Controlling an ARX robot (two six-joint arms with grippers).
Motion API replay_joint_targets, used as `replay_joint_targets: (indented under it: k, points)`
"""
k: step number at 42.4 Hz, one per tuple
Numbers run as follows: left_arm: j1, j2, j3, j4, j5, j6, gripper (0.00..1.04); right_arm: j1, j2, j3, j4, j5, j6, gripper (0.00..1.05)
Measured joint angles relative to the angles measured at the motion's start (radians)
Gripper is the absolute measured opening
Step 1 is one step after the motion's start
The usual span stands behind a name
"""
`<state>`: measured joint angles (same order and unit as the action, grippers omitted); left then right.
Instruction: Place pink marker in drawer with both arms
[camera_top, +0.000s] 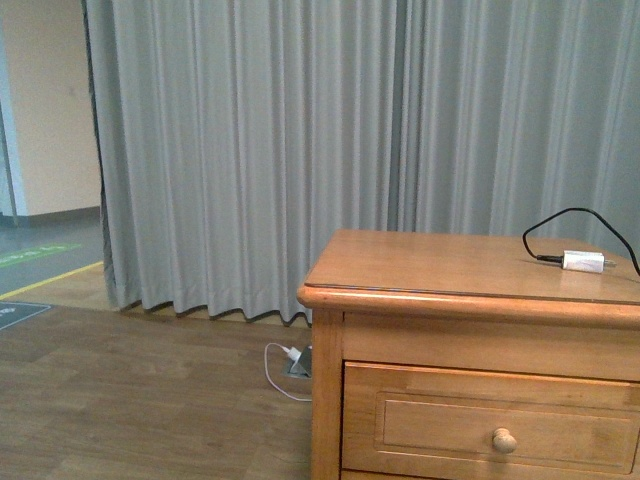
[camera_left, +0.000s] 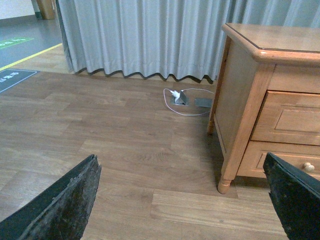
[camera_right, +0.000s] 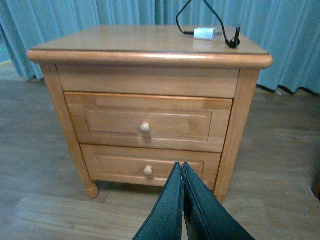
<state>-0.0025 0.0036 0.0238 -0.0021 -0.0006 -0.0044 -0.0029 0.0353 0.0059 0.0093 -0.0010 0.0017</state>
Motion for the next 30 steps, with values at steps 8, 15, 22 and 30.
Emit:
replay_joint_targets:
  k: [8, 15, 22, 30]
  points:
    - [0.0, 0.0, 0.0, 0.0, 0.0, 0.0, 0.99, 0.0, -0.03, 0.0, -0.008, 0.0, 0.0, 0.01]
    - [0.0, 0.0, 0.0, 0.0, 0.0, 0.0, 0.99, 0.0, -0.031, 0.0, -0.009, 0.0, -0.001, 0.16]
    - [0.0, 0.0, 0.0, 0.0, 0.0, 0.0, 0.99, 0.0, -0.031, 0.0, -0.009, 0.0, -0.001, 0.44]
    - [0.0, 0.0, 0.0, 0.0, 0.0, 0.0, 0.99, 0.0, -0.031, 0.0, -0.009, 0.0, -0.001, 0.81]
